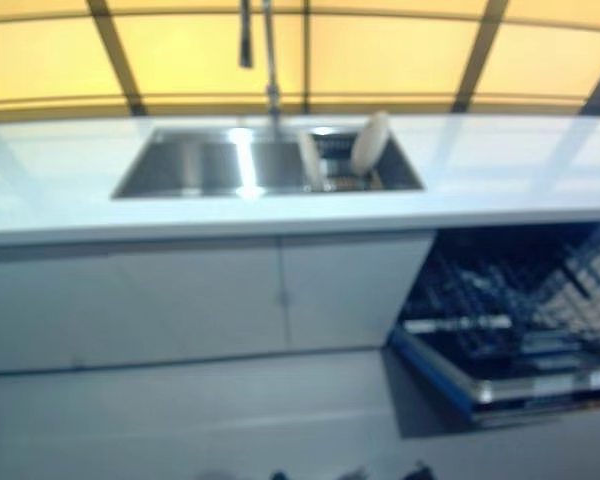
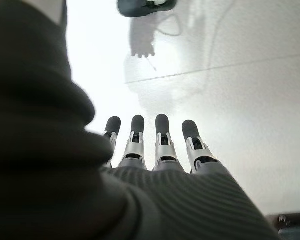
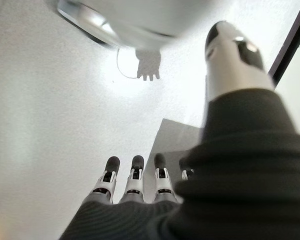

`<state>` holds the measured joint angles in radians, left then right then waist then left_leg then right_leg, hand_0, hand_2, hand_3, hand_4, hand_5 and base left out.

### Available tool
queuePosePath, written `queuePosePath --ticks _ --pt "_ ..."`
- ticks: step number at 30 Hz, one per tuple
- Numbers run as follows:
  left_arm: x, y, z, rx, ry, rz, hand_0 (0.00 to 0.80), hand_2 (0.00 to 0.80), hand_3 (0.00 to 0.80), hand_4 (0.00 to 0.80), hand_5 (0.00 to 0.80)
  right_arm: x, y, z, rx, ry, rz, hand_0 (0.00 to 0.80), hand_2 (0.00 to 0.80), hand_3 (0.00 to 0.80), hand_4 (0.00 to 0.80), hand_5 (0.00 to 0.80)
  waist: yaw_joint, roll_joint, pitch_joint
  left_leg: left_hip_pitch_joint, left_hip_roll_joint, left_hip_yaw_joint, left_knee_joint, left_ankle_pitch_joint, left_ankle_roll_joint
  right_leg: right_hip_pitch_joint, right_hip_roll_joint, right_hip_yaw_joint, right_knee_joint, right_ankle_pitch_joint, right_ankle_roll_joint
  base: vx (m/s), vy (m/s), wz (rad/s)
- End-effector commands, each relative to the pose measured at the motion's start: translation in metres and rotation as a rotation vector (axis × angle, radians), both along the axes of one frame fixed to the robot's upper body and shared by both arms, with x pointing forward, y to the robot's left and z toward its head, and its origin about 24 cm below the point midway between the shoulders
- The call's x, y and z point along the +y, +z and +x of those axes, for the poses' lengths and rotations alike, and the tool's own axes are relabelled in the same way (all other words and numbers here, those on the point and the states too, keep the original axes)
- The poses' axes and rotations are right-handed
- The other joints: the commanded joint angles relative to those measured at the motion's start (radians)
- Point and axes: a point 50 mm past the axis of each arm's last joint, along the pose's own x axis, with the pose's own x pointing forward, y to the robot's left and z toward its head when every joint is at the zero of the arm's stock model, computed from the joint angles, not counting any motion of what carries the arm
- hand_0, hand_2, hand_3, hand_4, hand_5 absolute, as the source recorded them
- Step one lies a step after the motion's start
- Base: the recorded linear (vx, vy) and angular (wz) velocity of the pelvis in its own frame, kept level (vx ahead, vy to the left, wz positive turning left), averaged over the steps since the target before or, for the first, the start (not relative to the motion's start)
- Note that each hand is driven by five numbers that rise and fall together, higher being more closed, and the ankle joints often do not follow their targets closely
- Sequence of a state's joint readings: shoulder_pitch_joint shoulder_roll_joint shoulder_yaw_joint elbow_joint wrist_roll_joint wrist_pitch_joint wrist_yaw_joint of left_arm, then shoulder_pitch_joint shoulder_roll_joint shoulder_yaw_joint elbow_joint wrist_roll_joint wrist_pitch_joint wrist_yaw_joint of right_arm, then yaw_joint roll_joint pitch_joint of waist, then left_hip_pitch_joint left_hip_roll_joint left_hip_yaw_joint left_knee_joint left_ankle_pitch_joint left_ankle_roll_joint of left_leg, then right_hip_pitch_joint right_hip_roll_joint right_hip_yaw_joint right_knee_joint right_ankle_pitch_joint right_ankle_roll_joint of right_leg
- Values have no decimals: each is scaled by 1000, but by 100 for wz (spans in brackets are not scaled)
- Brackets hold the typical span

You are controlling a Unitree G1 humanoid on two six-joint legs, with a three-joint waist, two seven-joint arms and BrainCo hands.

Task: Take plates into dishwasher

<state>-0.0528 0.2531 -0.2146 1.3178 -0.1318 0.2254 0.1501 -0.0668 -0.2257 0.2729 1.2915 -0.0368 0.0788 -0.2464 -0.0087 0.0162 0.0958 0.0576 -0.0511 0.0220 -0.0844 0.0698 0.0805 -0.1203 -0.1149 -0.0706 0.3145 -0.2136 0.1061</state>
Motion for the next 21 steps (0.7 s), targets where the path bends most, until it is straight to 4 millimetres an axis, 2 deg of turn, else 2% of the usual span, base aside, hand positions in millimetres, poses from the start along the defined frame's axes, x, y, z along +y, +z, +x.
queuePosePath --ticks 1,2,3,4,7,9,14,21 --pt "8 4 10 -23 12 23 0 0 0 0 0 -14 7 11 -57 -28 -20 0 0 0 0 0 -54 -35 64 90 -33 -91 162 -214 -37 -109 -29 25 -350 460 43 489 -323 78" --pt "8 4 9 -19 12 19 0 0 0 0 0 -14 7 12 -57 -39 -18 0 0 0 0 0 -56 -40 70 105 -24 -95 196 -255 -38 -106 -33 29 -319 447 35 389 -283 93" --pt "9 3 7 -9 7 13 0 0 0 0 0 -13 7 12 -56 -42 -20 0 0 0 0 0 -48 -46 71 98 -24 -97 226 -277 -36 -89 -44 8 -303 416 32 288 -257 75" --pt "7 2 -1 16 4 18 0 0 0 0 0 -12 6 13 -43 -24 -26 0 0 0 0 0 -40 -56 69 89 -14 -81 263 -289 -42 -66 -49 6 -260 401 27 265 -234 70" --pt "4 -1 -12 35 11 -17 0 0 0 0 0 -10 7 16 -43 -43 -17 0 0 0 0 0 -38 -52 72 102 15 -68 279 -298 -53 -70 -42 7 -179 361 23 225 -130 54" --pt "0 -2 -12 53 -34 -25 0 0 0 0 0 -15 10 22 -61 -52 -16 0 0 0 0 0 -32 -44 73 117 43 -63 228 -260 -73 -33 -34 -16 -210 351 9 205 -85 40" --pt "4 0 -10 44 -44 -8 0 0 0 0 0 -19 14 30 -76 18 -48 0 0 0 0 0 -32 -20 72 117 60 -72 138 -208 -98 -18 -28 -30 -234 336 6 137 0 10" --pt "5 1 -3 21 -125 6 0 0 0 0 0 -18 15 33 -88 25 -78 0 0 0 0 0 -44 5 77 119 58 -78 113 -202 -94 -54 -44 -34 -167 297 15 139 15 -2"
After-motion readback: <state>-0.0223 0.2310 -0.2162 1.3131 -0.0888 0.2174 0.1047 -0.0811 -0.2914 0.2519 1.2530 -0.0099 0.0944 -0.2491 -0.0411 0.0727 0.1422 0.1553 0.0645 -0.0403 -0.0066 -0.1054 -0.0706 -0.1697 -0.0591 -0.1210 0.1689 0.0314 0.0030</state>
